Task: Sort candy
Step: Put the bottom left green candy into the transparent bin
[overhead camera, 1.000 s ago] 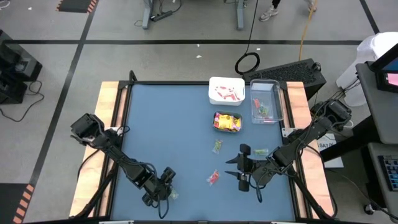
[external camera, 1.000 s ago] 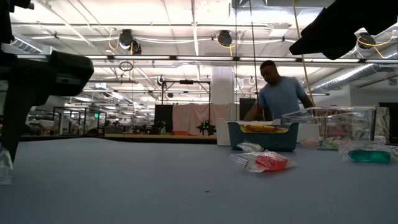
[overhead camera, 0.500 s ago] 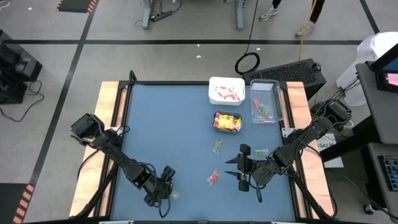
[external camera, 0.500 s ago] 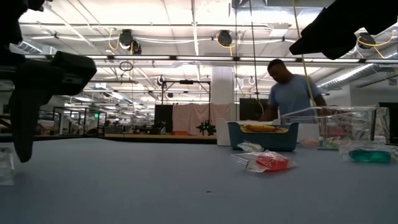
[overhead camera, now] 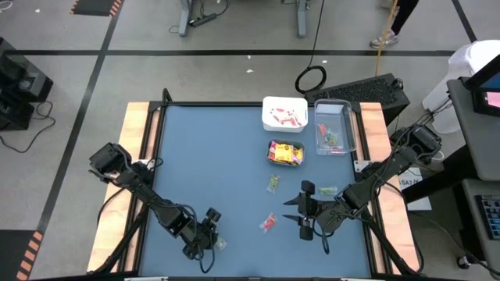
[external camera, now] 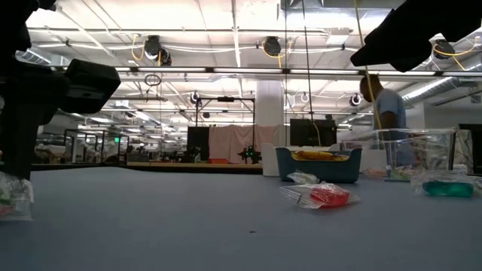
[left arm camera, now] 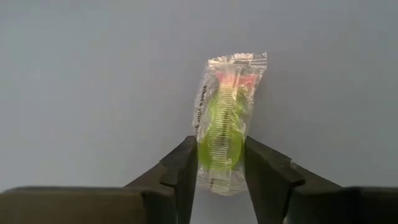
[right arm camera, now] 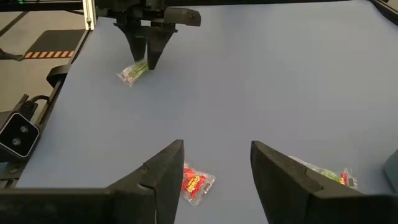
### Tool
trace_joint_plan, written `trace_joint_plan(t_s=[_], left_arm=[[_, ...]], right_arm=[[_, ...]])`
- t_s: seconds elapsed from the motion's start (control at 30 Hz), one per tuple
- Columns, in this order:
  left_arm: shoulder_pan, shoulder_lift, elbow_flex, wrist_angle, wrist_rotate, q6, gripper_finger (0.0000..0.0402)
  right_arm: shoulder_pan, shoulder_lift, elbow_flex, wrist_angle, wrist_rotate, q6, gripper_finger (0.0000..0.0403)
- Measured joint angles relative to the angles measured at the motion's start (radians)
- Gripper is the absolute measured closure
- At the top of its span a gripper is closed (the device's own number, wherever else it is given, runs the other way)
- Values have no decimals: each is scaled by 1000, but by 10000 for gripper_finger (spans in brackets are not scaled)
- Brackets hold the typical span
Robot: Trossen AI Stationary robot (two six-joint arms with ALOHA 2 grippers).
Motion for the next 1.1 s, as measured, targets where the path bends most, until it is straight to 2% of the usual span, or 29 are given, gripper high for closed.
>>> trace_joint_plan(t_s=[0.37, 0.63, 0.77, 0.9, 1.1], left_arm=[[0, 0, 51, -7, -133, 32, 284], [11, -39, 95, -70, -251, 67, 284], [28, -77, 95, -68, -327, 115, 284], [73, -123, 95, -57, -345, 161, 284], [150, -195, 95, -47, -314, 164, 284]], right_arm=[[0, 0, 0, 28, 1, 0, 227], [0, 5, 0, 160, 1, -92, 227], [0, 60, 0, 292, -1, -213, 227], [-2, 165, 1, 448, 0, -380, 227], [-24, 319, 129, 455, 54, -630, 227]])
